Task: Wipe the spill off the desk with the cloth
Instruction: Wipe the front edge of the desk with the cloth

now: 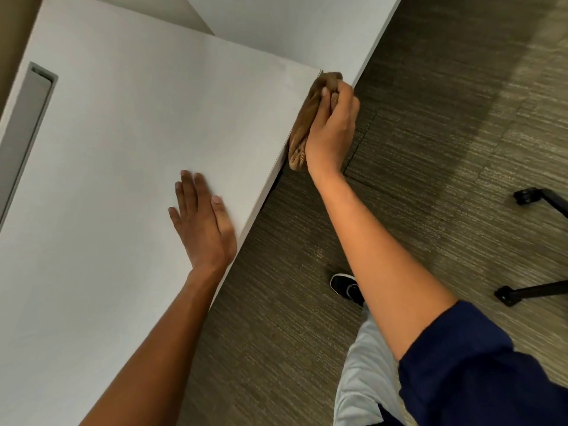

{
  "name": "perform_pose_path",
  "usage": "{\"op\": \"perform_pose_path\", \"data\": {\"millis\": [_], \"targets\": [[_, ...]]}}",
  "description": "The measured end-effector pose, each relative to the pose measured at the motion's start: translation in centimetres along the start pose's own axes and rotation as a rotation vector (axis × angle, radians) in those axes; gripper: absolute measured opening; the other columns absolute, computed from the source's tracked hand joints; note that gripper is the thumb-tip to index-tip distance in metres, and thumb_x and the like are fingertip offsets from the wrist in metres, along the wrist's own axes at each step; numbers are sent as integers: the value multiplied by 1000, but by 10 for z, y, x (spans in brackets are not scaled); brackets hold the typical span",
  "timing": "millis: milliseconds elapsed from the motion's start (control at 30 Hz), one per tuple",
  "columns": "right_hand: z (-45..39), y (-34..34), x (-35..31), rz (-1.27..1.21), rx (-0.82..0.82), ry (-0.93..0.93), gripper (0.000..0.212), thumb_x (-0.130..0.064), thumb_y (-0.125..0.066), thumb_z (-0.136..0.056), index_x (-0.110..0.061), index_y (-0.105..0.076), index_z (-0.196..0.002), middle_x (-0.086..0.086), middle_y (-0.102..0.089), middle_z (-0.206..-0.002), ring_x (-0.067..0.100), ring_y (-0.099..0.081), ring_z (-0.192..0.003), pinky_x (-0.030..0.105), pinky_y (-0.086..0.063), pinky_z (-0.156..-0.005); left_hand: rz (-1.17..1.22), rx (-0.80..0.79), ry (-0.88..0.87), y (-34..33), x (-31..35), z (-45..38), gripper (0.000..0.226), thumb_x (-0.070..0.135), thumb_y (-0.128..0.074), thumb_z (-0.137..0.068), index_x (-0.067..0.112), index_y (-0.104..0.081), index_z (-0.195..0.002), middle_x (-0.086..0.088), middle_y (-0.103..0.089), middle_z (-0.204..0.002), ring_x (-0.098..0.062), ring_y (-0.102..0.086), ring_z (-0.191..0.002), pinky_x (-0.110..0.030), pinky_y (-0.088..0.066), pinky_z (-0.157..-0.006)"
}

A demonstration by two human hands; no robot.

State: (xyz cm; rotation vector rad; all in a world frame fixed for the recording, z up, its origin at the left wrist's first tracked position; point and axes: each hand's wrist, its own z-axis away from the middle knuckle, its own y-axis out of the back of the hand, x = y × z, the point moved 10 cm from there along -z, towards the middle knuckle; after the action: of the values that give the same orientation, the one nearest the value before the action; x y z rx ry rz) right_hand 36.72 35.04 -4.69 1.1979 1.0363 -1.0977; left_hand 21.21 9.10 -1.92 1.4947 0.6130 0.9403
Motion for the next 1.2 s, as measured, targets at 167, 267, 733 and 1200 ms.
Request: {"op": "perform_pose_path", "data": {"millis": [167, 267, 733, 1200], "targets": [[60, -2, 4, 15, -112, 85, 25, -14, -54, -99, -4, -59, -122, 12, -57, -122, 23, -58, -105, 44, -54, -87, 2, -1, -8, -1, -1, -1, 59, 41, -14, -103, 23, -7, -159, 4, 1, -168, -14, 5, -155, -47, 2, -125], [97, -6, 15, 53, -170, 88, 23, -17, -56, -99, -7, -61, -119, 10, -53, -126, 23, -53, -107, 37, -53, -84, -2, 4, -13, -2, -2, -1, 59, 41, -13, -103, 23, -6, -159, 4, 2, -168, -13, 5, -155, -46, 3, -125], [251, -18, 48, 149, -535, 89, 24, -32, -46, -98, -18, -58, -114, 6, -49, -130, 17, -47, -108, 26, -46, -82, 4, 19, -13, -2, -4, -2, 59, 40, -14, -103, 21, -9, -159, 2, -3, -168, -16, 1, -155, -51, -1, -125], [126, -7, 36, 208, -226, 36, 26, -23, -54, -98, -16, -61, -122, 8, -51, -130, 19, -49, -108, 24, -43, -82, -3, 10, -10, -2, -4, -1, 60, 41, -13, -103, 22, -8, -159, 4, -1, -168, -13, 3, -155, -49, 0, -125]]}}
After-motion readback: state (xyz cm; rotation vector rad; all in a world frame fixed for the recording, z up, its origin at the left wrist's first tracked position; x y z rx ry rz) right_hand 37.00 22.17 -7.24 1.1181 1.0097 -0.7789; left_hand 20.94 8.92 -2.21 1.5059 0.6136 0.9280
